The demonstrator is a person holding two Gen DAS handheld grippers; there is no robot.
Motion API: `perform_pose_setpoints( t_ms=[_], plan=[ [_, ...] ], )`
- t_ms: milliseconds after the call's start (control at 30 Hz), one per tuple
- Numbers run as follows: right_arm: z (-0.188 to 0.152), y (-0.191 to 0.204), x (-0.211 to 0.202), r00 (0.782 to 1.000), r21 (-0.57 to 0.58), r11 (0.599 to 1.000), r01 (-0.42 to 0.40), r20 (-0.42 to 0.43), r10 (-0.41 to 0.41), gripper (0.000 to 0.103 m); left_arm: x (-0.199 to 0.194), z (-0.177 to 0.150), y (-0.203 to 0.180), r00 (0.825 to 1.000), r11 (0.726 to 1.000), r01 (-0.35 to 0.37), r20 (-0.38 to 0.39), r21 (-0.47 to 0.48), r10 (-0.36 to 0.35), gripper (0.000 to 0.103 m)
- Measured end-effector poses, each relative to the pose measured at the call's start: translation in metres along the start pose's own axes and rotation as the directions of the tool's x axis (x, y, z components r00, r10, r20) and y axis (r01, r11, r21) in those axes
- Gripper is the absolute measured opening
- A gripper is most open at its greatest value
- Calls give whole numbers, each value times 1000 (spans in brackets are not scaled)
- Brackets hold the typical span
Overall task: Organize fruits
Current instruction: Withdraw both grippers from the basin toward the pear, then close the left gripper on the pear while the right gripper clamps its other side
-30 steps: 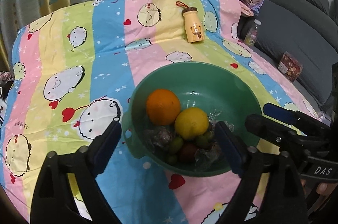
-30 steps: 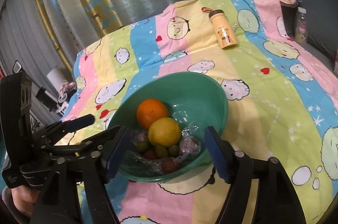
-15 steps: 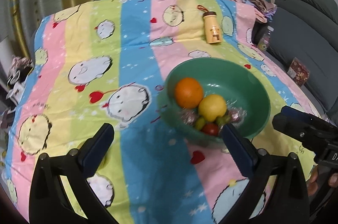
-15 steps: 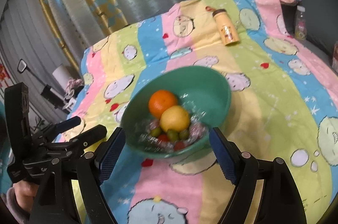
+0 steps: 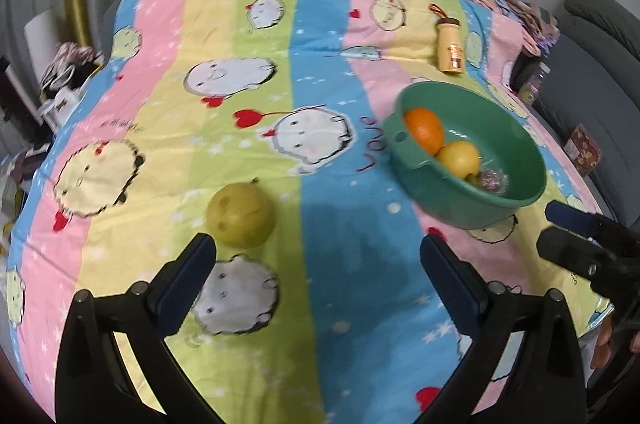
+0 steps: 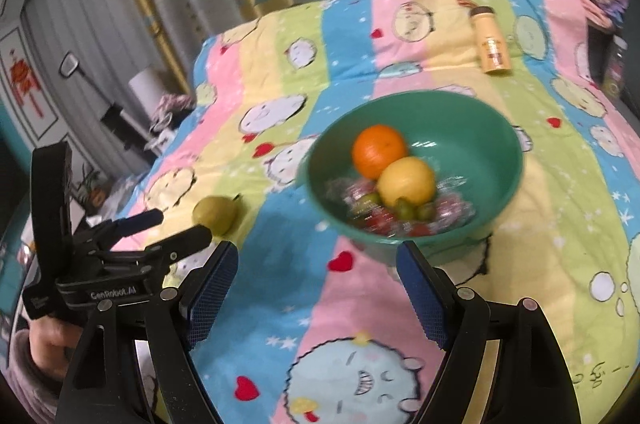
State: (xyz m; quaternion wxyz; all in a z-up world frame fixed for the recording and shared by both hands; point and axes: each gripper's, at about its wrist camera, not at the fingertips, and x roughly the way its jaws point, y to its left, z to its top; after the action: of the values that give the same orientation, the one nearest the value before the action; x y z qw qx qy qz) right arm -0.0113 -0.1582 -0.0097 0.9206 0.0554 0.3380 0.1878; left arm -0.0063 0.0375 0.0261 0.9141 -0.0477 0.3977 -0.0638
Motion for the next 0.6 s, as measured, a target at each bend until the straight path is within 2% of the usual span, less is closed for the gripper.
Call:
perform_pose_setpoints(
  t_ms=[133, 233, 300, 467, 600],
  plan=[
    [-5, 18, 12, 999, -51, 998, -38, -38, 36, 82, -7, -11, 24, 999, 997, 13, 31, -78, -10, 102],
    [-9, 32, 22, 996, -95, 993, -74, -66, 68, 82, -8, -20, 40, 1000, 993, 5, 27, -115, -2, 102],
    [-10, 40, 29, 993, -115, 989, -95, -87, 86, 82, -7, -24, 51, 999, 988, 29, 21, -149, -26, 102],
    [-14, 56, 48, 987, -154, 982, -113, -132, 92, 82, -3, -29, 68, 999, 978, 41, 11, -205, -39, 102],
    [-13, 62, 65, 983, -170, 978, -119, -159, 92, 82, 3, -30, 76, 997, 971, 81, 17, -225, -79, 102]
  ],
)
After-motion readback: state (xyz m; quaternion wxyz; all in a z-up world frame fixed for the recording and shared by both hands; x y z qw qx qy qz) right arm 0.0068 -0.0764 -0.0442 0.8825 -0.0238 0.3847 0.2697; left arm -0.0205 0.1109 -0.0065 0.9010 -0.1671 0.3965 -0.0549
